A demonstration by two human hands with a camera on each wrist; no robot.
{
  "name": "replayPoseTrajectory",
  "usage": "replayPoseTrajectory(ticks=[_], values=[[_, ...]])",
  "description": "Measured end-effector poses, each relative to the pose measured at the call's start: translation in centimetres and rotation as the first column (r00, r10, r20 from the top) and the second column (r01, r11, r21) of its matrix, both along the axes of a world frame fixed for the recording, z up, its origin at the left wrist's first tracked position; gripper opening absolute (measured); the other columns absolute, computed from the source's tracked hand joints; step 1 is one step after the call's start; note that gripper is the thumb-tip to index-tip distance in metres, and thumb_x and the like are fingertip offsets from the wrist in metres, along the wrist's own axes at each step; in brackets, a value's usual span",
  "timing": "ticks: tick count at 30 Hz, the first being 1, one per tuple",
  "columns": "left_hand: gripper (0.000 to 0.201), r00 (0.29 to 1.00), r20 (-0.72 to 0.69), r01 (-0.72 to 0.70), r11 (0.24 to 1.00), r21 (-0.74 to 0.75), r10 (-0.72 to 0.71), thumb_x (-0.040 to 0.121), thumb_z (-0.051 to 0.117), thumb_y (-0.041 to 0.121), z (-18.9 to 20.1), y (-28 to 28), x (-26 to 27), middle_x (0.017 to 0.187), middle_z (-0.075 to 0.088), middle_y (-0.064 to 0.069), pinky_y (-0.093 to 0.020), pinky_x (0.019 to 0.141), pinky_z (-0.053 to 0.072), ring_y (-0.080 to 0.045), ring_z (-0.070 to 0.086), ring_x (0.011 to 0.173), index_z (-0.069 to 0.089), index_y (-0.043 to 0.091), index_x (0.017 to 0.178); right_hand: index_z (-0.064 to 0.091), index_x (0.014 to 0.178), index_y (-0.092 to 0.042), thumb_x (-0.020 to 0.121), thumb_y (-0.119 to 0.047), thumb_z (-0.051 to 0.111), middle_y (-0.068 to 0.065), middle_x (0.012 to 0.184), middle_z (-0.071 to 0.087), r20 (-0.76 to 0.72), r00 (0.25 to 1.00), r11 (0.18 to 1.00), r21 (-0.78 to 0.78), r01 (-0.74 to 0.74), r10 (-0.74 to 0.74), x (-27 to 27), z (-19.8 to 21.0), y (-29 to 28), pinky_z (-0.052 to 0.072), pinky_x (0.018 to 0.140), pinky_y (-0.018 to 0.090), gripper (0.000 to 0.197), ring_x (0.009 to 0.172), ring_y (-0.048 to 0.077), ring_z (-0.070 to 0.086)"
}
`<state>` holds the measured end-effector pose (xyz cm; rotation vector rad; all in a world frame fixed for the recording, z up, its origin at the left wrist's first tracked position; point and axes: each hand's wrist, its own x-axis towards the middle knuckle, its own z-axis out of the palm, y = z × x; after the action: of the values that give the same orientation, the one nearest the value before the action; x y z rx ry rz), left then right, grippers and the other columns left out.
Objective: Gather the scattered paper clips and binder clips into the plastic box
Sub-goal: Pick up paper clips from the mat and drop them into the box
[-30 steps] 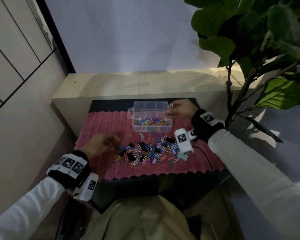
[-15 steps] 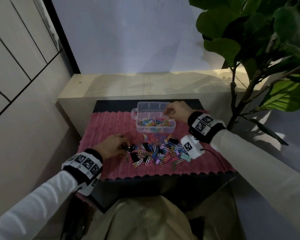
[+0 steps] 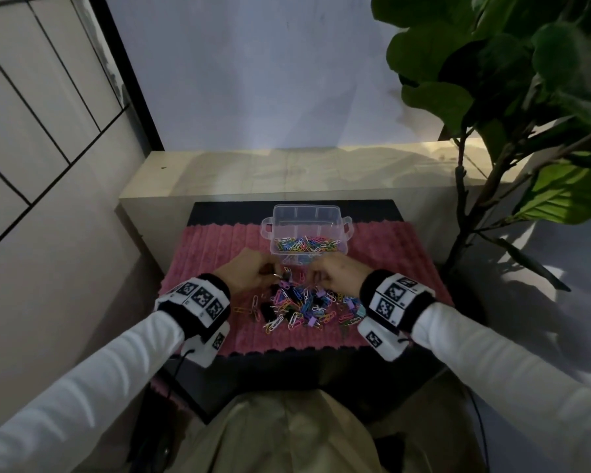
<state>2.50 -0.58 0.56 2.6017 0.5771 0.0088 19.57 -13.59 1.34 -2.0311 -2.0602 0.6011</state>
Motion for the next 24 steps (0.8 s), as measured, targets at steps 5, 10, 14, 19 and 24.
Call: replayPoseTrajectory(ticks=[5, 10, 14, 19, 24], values=[[0.008, 0.995, 0.059, -0.066, 0.971, -0.228, 0.082, 0.080, 0.065, 0.009, 1.3, 0.3, 1.3, 0.080, 0.068, -0.002, -0.023, 0.076, 0.049, -0.012, 0.061, 0.073, 0.066, 0.007, 0.088, 0.063, 0.101, -0.002, 0.083, 0.006, 0.051, 0.015, 0.099, 0.067, -0.074, 0.995, 0.996, -0.054, 0.069, -0.073, 0.1, -0.4, 0.8, 0.049, 0.074, 0.026, 0.023, 0.085, 0.021, 0.062], [0.004, 0.995, 0.037, -0.067, 0.886, -0.458, 0.094, 0.082, 0.063, 0.008, 1.5, 0.6, 1.6, 0.071, 0.067, 0.003, -0.013, 0.063, 0.053, 0.000, 0.062, 0.058, 0.066, 0.010, 0.083, 0.063, 0.100, -0.003, 0.083, 0.003, 0.056, 0.015, 0.098, 0.068, -0.142, 0.974, 0.983, -0.053, 0.173, -0.179, 1.4, -0.7, 0.5, 0.049, 0.078, 0.028, 0.019, 0.080, 0.015, 0.059], [0.015, 0.994, -0.054, -0.100, 0.978, -0.184, 0.091, 0.082, 0.064, 0.015, 1.9, 0.3, 1.9, 0.083, 0.065, -0.003, -0.007, 0.061, 0.042, -0.002, 0.058, 0.063, 0.066, 0.006, 0.093, 0.063, 0.100, -0.003, 0.084, -0.001, 0.058, 0.014, 0.099, 0.068, -0.116, 0.962, 0.969, -0.065, 0.240, -0.246, 2.8, -0.4, -0.3, 0.049, 0.083, 0.031, 0.017, 0.087, 0.022, 0.062], [0.020, 0.991, -0.137, 0.001, 0.999, 0.048, 0.005, 0.083, 0.061, 0.014, 3.0, 0.1, 2.5, 0.099, 0.067, -0.014, -0.021, 0.072, 0.040, -0.020, 0.058, 0.084, 0.064, 0.001, 0.098, 0.066, 0.097, -0.003, 0.082, 0.003, 0.054, 0.013, 0.096, 0.069, -0.027, 0.944, 0.945, -0.022, 0.327, -0.328, 5.3, -0.1, -1.2, 0.045, 0.075, 0.026, 0.020, 0.083, 0.020, 0.062], [0.021, 0.988, -0.153, 0.046, 0.997, 0.061, -0.037, 0.080, 0.066, 0.021, 3.6, 0.7, 2.8, 0.097, 0.069, -0.011, -0.025, 0.077, 0.043, -0.018, 0.059, 0.084, 0.066, 0.004, 0.094, 0.067, 0.091, -0.004, 0.080, 0.002, 0.060, 0.011, 0.097, 0.071, 0.056, 0.942, 0.936, -0.105, 0.336, -0.332, 6.2, -0.5, -1.9, 0.043, 0.071, 0.023, 0.015, 0.077, 0.013, 0.056]])
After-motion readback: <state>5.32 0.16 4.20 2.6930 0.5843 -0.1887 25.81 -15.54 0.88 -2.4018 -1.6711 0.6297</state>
